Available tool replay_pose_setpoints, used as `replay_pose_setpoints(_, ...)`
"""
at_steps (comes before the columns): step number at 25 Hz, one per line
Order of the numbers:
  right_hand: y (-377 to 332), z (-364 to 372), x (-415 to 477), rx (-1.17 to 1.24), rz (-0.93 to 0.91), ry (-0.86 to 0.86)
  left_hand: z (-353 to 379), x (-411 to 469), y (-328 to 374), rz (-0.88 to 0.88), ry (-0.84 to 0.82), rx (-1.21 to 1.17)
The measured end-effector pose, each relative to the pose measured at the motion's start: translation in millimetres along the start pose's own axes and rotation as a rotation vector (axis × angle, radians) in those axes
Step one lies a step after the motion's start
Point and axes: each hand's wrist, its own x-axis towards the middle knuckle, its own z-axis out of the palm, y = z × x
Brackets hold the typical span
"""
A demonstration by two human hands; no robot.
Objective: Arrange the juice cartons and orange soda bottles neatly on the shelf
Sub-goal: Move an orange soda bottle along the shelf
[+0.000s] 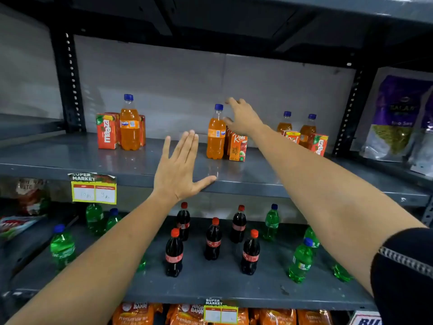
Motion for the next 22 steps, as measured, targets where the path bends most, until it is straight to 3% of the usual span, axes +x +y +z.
replay_pose_setpoints(5, -17.9, 8.2, 29.5, 0.017, 0.030, -0.159, 11.2, -1.5, -1.9, 0.004, 0.097, 0.019)
replay_pose_setpoints(11, -22.1, -6.1, 28.7, 0.140, 0.011, -0.064, 10.7, -1.5, -1.8, 0.017, 0.073, 0.010)
replay_pose_setpoints(15, 11.1, -32.4, 6.4, 0.169, 0.037, -0.058, 6.0, -0.1, 17.8, 0.018, 0.034, -0.014)
replay_pose_setpoints(22, 105.1, -76.1, -20.9, 0.017, 0.096, -0.059, 5.8, 24.0, 126.4, 0.034, 0.015, -0.034)
